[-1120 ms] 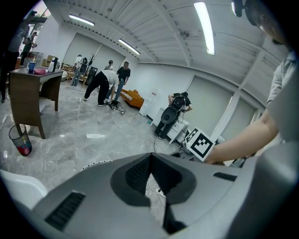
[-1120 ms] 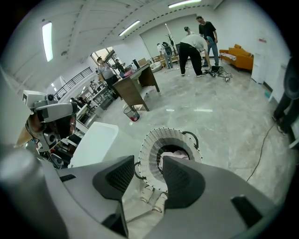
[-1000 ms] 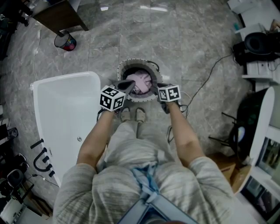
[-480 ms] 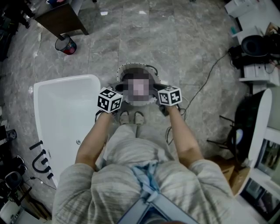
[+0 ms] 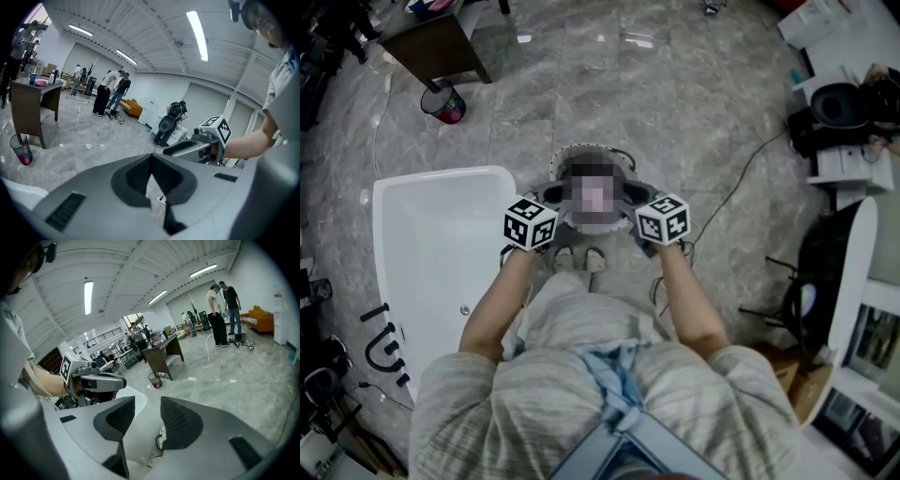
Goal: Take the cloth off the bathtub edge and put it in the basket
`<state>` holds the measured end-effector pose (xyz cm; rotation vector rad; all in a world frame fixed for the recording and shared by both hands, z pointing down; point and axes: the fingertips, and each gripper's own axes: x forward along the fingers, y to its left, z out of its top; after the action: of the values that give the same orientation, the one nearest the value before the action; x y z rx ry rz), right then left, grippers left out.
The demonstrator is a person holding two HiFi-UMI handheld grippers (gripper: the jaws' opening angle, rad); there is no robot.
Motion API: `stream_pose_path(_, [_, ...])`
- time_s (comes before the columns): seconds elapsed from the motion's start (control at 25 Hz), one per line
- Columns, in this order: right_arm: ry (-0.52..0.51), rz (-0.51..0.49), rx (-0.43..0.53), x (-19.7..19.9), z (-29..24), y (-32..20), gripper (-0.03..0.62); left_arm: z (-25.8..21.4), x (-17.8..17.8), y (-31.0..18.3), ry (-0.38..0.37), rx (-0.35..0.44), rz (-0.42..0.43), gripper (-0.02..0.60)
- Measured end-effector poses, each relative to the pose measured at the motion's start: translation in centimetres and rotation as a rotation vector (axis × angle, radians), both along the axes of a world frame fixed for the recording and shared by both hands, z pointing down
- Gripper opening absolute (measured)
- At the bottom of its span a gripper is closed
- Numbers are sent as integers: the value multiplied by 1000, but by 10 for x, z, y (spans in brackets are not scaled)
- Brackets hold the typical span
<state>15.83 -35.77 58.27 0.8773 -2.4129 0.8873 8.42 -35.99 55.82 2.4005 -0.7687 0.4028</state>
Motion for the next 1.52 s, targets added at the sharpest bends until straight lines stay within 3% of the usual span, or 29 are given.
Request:
stream_pose_path(0.48, [-118, -14, 181, -2, -78, 9, 166, -48, -12, 3, 38, 94, 1, 2])
stream_pose_path(0.76, [-172, -50, 278, -12, -114, 18, 163, -71, -1, 9, 75, 136, 11, 2])
stream_pose_path(1.04, [-175, -55, 328, -18, -126, 29, 5, -83, 9, 14, 70, 170, 42, 2])
stream_pose_path(1.52, [-148, -57, 342, -19, -127, 42, 5, -92, 11, 24, 60, 190, 61, 2])
